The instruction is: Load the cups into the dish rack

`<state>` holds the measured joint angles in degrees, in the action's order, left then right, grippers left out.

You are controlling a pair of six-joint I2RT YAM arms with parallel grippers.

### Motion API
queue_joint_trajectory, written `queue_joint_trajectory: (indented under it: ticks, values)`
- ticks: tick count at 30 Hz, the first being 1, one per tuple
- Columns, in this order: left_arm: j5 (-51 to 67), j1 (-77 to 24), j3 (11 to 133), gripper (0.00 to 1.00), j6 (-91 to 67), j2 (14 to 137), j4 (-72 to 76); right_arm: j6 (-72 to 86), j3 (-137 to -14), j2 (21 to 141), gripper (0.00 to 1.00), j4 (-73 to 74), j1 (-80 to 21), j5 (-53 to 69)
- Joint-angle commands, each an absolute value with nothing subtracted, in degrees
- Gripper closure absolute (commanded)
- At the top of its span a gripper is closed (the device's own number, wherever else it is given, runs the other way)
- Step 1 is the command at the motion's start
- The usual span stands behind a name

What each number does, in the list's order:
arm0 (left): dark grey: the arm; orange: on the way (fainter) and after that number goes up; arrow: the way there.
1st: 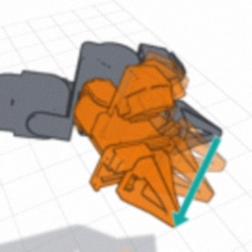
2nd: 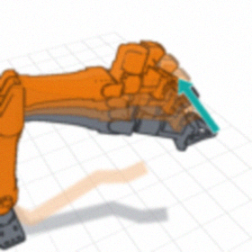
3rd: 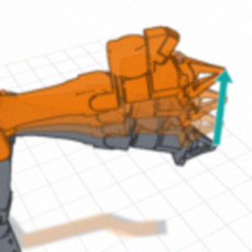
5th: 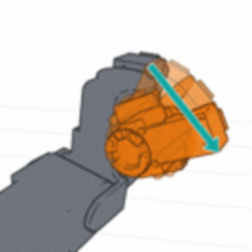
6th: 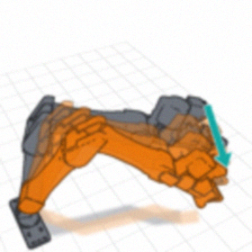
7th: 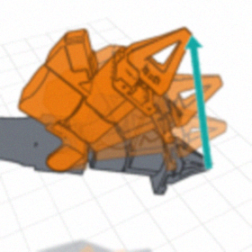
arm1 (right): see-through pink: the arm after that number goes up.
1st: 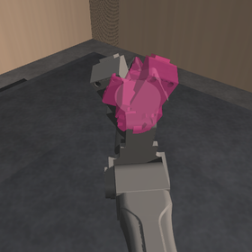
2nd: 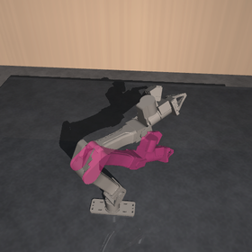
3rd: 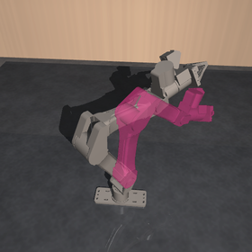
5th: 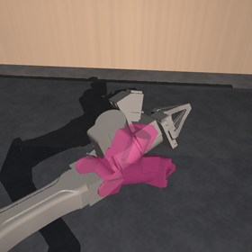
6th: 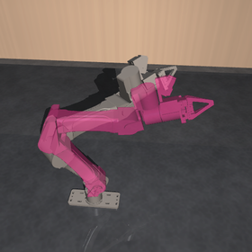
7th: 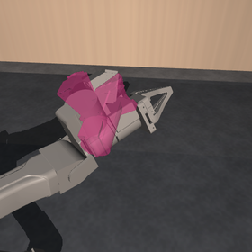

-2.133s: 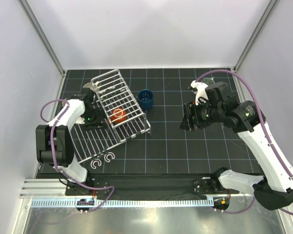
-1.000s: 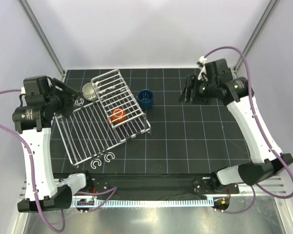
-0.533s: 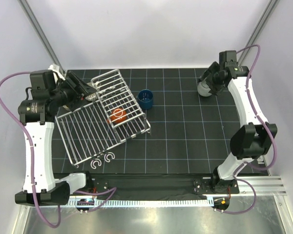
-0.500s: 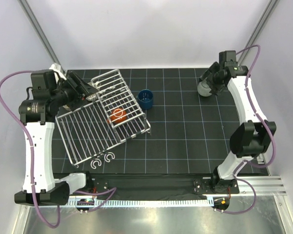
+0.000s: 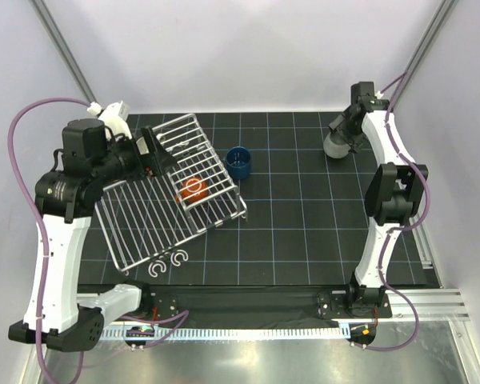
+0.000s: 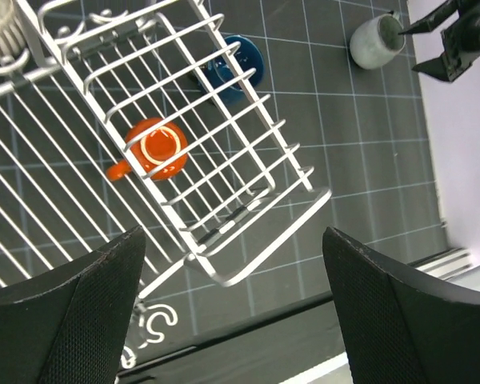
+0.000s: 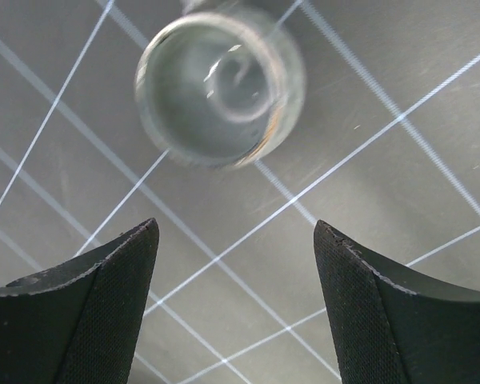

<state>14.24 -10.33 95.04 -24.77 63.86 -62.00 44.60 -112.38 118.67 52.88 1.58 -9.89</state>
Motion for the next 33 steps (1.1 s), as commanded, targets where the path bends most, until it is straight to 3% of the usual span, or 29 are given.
queue_joint_trajectory:
  ticks: [1, 19, 31, 33]
  values:
    - [10.6, -12.1, 97.8, 0.12, -18.6, 62.3, -63.3, 46.9, -115.6, 119.3, 0.22, 52.2, 3.0, -12.7]
    - [7.7, -12.3, 105.0, 0.18, -20.4, 70.8, -65.5, 46.2, -121.1, 128.7, 0.28, 52.9, 6.8, -9.1]
    - [5.1, -12.3, 103.5, 0.18, -19.7, 68.6, -65.4, 45.3, -118.3, 130.3, 0.46, 51.8, 6.7, -8.6]
    - [3.1, -12.4, 102.0, 0.19, -19.6, 66.9, -65.4, 44.4, -118.4, 130.7, 0.53, 50.5, 6.7, -8.1]
